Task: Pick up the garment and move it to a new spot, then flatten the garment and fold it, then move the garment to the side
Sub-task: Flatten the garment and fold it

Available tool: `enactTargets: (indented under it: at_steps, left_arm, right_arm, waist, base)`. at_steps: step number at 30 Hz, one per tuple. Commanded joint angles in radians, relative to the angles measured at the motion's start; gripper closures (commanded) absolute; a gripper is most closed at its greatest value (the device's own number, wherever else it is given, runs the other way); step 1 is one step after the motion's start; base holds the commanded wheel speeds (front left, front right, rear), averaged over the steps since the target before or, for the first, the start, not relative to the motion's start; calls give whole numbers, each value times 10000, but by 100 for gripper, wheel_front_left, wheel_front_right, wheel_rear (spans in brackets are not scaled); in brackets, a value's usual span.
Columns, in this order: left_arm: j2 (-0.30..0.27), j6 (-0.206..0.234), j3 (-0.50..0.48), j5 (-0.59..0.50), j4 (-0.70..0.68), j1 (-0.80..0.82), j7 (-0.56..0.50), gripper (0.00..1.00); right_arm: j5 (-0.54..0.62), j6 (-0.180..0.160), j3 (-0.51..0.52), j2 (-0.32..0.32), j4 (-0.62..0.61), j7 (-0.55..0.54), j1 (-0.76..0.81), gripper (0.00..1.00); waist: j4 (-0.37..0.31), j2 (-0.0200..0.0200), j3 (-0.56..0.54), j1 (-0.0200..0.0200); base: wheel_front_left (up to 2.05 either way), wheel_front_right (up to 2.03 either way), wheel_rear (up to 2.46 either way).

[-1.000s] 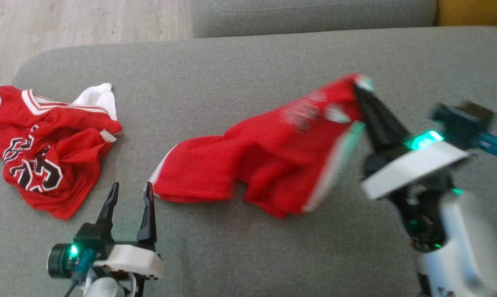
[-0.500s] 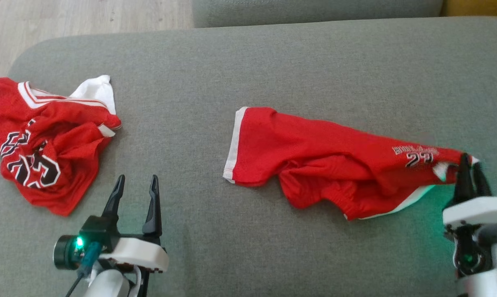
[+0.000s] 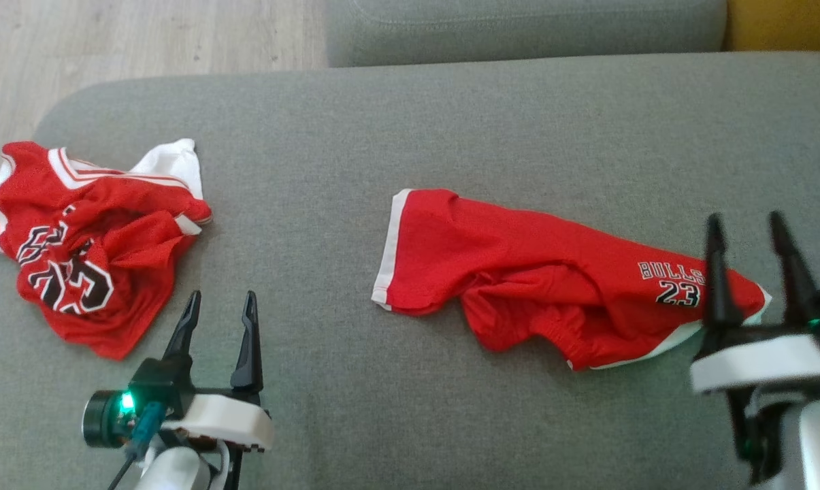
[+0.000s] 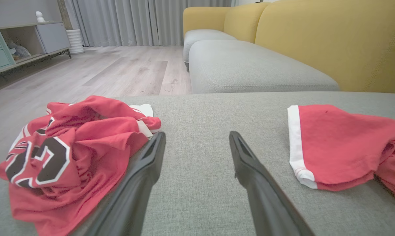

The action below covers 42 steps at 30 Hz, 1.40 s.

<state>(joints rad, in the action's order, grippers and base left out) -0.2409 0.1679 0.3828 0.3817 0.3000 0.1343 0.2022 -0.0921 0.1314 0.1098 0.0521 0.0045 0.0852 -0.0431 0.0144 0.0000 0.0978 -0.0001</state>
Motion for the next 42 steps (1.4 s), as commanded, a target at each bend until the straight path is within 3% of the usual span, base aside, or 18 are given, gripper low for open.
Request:
enactTargets:
  at_steps: [1, 7, 19, 24, 30, 34, 42]
  left_arm:
    - [-227, 67, -368, 5, -346, 156, 7, 0]
    - [-315, 199, -333, -7, -591, -14, -109, 0]
    - [-376, 216, -170, 105, -936, -136, -433, 0]
    - [-70, -357, 550, 246, -1151, 237, -1256, 0]
    - [1044, -1544, 2409, 72, -1116, 1579, -2813, 0]
    - [1622, -2099, 3305, 84, -587, 2457, -3351, 0]
    - [1896, -2000, 3960, 860, 1165, 3291, -3574, 0]
  right_arm:
    - [71, -7, -296, 153, -421, -50, 39, 0]
    - [61, -7, -886, 74, -1467, -620, 1047, 0]
    - [-303, -7, -866, -7, -1827, -917, 1352, 0]
    - [-373, -7, -788, -14, -1858, -962, 1326, 0]
    - [-446, -7, -748, -16, -1947, -1003, 1090, 0]
    - [-548, -7, -863, -17, -1928, -991, 868, 0]
    - [-777, -7, -864, -17, -1771, -956, 586, 0]
  waist:
    - [24, 0, -47, 1]
    - [86, 0, -190, 1]
    - [37, 0, -136, 1]
    - [23, 0, 9, 1]
    - [-34, 0, 547, 1]
    - [-220, 0, 969, 1]
    - [-705, 0, 1635, 1]
  base:
    - [0, 0, 0]
    - [0, 0, 0]
    - [0, 0, 0]
    - [0, 0, 0]
    - [0, 0, 0]
    - [0, 0, 0]
    - [0, 0, 0]
